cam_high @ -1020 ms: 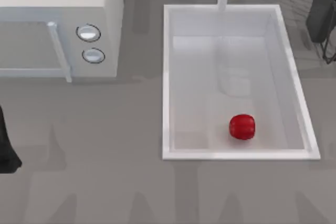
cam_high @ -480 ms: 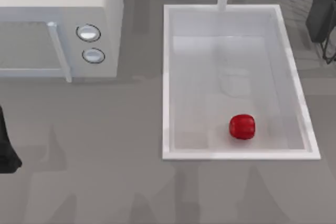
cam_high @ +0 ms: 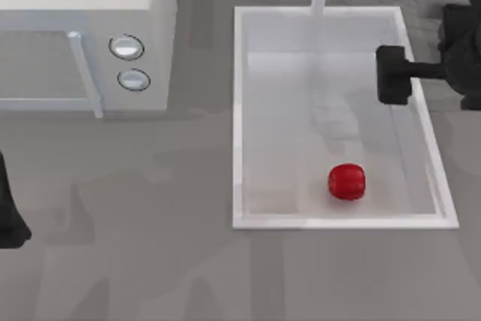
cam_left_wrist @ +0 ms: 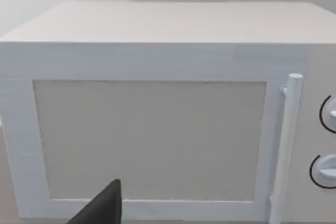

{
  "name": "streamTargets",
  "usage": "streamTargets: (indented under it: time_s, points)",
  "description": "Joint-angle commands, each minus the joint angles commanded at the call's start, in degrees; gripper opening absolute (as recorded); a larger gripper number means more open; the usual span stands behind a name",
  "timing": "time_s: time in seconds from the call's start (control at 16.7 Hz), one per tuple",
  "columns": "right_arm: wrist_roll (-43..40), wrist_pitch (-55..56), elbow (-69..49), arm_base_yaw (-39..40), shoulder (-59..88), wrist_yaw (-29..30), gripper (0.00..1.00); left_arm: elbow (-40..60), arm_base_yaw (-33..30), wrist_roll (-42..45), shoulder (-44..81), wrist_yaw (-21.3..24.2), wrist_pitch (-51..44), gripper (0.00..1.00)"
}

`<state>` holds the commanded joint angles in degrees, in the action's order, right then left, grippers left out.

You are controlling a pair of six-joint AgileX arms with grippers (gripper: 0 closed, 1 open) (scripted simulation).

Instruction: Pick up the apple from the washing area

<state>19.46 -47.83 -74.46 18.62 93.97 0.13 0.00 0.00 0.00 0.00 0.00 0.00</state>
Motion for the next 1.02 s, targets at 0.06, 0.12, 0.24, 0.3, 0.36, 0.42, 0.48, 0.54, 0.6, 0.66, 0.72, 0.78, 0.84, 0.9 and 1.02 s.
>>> streamTargets:
  time_s: [0.06,0.12,0.24,0.3,0.36,0.42,0.48,0.54,0.6,0.66,0.72,0.78,0.84,0.9,1.02]
  points:
    - [1.05,-2.57,-4.06,1.0,5.47,0.01,1.0,0.0,0.0,0.0,0.0,0.0,0.0,1.0]
    - [2.02,-4.96,-7.82,1.93,10.53,0.01,1.0,0.0,0.0,0.0,0.0,0.0,0.0,1.0]
    - [3.7,-9.1,-14.3,3.54,19.21,0.02,1.0,0.0,0.0,0.0,0.0,0.0,0.0,1.0]
    - [4.4,-10.81,-16.96,4.21,22.71,0.03,1.0,0.0,0.0,0.0,0.0,0.0,0.0,1.0]
    - [4.99,-12.26,-19.2,4.77,25.6,0.03,1.0,0.0,0.0,0.0,0.0,0.0,0.0,1.0]
    - [5.46,-13.43,-20.99,5.23,27.88,0.04,1.0,0.0,0.0,0.0,0.0,0.0,0.0,1.0]
    - [5.82,-14.31,-22.32,5.57,29.55,0.04,1.0,0.0,0.0,0.0,0.0,0.0,0.0,1.0]
    - [6.05,-14.87,-23.16,5.79,30.61,0.04,1.0,0.0,0.0,0.0,0.0,0.0,0.0,1.0]
    - [6.15,-15.11,-23.52,5.88,31.06,0.04,1.0,0.0,0.0,0.0,0.0,0.0,0.0,1.0]
    - [6.15,-15.11,-23.52,5.88,31.06,0.04,1.0,0.0,0.0,0.0,0.0,0.0,0.0,1.0]
    - [6.15,-15.11,-23.52,5.88,31.06,0.04,1.0,0.0,0.0,0.0,0.0,0.0,0.0,1.0]
    - [6.15,-15.11,-23.52,5.88,31.06,0.04,1.0,0.0,0.0,0.0,0.0,0.0,0.0,1.0]
    - [6.09,-14.99,-23.35,5.58,30.95,0.02,1.0,0.0,0.0,0.0,0.0,0.0,0.0,1.0]
    - [6.09,-14.85,-23.26,5.58,31.07,0.02,1.0,0.0,0.0,0.0,0.0,0.0,0.0,1.0]
    - [6.11,-12.83,-22.24,5.61,32.5,0.04,1.0,0.0,0.0,0.0,0.0,0.0,0.0,1.0]
